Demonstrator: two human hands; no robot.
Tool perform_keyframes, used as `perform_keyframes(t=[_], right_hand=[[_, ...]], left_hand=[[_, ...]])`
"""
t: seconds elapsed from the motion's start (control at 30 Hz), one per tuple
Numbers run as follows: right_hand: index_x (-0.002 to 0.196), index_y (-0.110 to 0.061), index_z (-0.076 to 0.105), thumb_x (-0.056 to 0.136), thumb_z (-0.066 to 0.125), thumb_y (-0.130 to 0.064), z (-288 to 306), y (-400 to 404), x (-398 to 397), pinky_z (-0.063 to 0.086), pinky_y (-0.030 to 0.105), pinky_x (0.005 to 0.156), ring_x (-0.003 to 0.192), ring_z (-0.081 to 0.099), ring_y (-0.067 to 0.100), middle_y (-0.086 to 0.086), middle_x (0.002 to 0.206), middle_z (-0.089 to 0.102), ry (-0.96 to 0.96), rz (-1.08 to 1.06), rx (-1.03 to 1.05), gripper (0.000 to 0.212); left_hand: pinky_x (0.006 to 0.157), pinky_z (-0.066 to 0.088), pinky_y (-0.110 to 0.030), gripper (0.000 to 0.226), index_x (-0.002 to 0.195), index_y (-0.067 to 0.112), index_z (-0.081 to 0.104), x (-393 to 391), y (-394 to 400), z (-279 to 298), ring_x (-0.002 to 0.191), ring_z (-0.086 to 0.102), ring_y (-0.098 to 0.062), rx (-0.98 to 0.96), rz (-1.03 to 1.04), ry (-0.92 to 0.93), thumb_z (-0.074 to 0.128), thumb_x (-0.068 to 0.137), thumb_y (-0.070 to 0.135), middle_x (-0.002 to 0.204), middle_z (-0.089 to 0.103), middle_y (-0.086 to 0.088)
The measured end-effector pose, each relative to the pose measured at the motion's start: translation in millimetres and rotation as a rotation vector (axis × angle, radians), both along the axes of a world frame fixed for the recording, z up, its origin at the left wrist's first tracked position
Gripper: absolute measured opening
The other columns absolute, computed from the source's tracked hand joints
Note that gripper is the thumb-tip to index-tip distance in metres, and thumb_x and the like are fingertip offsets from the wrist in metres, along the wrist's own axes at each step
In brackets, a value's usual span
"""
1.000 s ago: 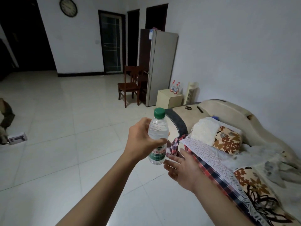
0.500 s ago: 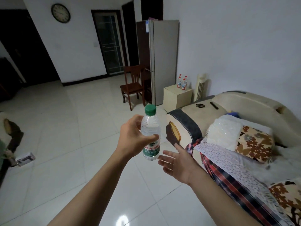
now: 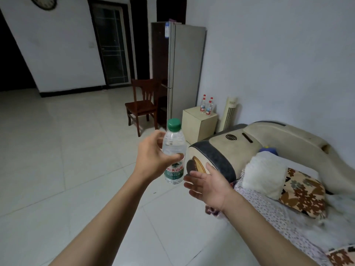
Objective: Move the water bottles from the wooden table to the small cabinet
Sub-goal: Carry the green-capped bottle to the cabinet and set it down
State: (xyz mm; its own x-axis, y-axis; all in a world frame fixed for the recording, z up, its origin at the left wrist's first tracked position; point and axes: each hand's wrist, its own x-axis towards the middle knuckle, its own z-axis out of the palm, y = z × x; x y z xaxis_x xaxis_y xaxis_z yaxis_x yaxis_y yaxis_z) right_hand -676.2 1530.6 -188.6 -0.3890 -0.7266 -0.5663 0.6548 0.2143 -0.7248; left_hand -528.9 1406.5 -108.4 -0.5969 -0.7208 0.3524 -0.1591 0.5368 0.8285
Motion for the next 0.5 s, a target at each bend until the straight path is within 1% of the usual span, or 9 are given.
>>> perform_keyframes(t=[0.17,0.23,0.37,0.5], right_hand=[[0.128,-0.006,0.056,0.098,0.03,-0.061,12.2,-79.9,-10.4,0.049,0.041,0.083,0.108,0.063,0.032,0.017,0.117,0.07,0.045,0.004,0.0,0.068],[0.128,-0.006,0.056,0.098,0.03,-0.061,13.8,-107.1,-16.4,0.049,0.04,0.082,0.108,0.063,0.032,0.017,0.117,0.07,0.042,-0.002,0.001,0.068],[0.127,-0.007,0.056,0.098,0.03,-0.061,6.4,-162.0,-39.1,0.051,0.04,0.079,0.111,0.063,0.033,0.016,0.115,0.071,0.046,0.01,0.005,0.067],[0.124,-0.007,0.057,0.098,0.031,-0.06,-8.6,-216.2,-79.2,0.05,0.041,0.083,0.112,0.063,0.033,0.017,0.115,0.071,0.018,0.005,0.009,0.065]], left_hand=[[0.065,0.044,-0.007,0.053,0.106,0.024,0.059,-13.1,-85.0,7.7,0.084,0.059,0.008,0.006,-0.028,0.004,0.09,0.063,0.023,0.09,0.061,0.018],[0.065,0.043,-0.008,0.053,0.105,0.024,0.059,-20.7,-114.2,8.1,0.084,0.058,0.007,-0.003,-0.022,-0.001,0.09,0.062,0.024,0.09,0.06,0.019],[0.067,0.045,-0.012,0.053,0.105,0.025,0.059,-45.9,-169.4,3.5,0.086,0.059,0.005,-0.008,-0.023,-0.02,0.09,0.061,0.023,0.092,0.061,0.015],[0.072,0.05,-0.016,0.054,0.106,0.025,0.058,-87.5,-221.4,-5.9,0.088,0.061,0.001,0.02,-0.017,-0.053,0.09,0.062,0.022,0.095,0.063,0.013]])
